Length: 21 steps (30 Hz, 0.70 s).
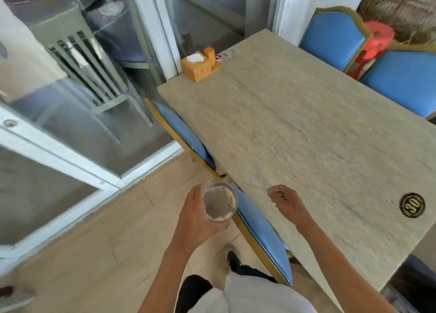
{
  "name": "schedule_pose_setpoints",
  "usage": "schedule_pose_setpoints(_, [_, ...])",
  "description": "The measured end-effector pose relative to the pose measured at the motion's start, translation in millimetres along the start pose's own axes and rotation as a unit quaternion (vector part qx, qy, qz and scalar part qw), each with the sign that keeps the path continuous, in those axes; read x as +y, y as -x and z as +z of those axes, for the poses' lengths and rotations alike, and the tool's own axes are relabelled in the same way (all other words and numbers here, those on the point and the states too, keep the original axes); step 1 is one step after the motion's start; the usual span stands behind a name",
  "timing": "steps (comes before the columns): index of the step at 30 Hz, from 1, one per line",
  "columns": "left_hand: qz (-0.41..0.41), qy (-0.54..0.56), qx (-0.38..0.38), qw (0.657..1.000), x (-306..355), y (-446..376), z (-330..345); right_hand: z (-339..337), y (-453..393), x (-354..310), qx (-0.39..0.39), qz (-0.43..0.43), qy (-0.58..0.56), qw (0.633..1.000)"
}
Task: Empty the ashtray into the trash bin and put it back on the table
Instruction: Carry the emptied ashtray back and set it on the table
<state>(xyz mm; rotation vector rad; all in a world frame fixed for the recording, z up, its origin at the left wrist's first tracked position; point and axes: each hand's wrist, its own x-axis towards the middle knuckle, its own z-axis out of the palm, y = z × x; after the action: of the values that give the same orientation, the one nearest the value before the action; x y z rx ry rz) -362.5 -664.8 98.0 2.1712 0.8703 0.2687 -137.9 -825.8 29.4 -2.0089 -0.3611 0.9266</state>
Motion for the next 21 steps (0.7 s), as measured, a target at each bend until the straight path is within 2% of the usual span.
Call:
schedule_pose_setpoints(6, [0.043,-0.004,-0.07,0.997,-7.5,-76.5,-8.5,-4.8,-22.0,-12.8,0.064,0.034,-0.017,0.997])
schedule_pose_setpoints(12, [0.078,-0.004,-0.148,0.986,-26.1,-158.2,-14.0,21.6,-39.4,-20.2,0.125,0.07,-0.022,0.989])
schedule_pose_setpoints(18, [0.151,-0.033,-0.237,0.959,-45.7,-236.1,-27.4,61.4,-66.7,-44.9,0.189,0.14,-0.023,0.972])
schedule_pose_setpoints(21, [0.187,-0.049,-0.271,0.943,-55.2,-274.2,-30.1,81.2,-87.8,-56.5,0.204,0.173,0.012,0.963])
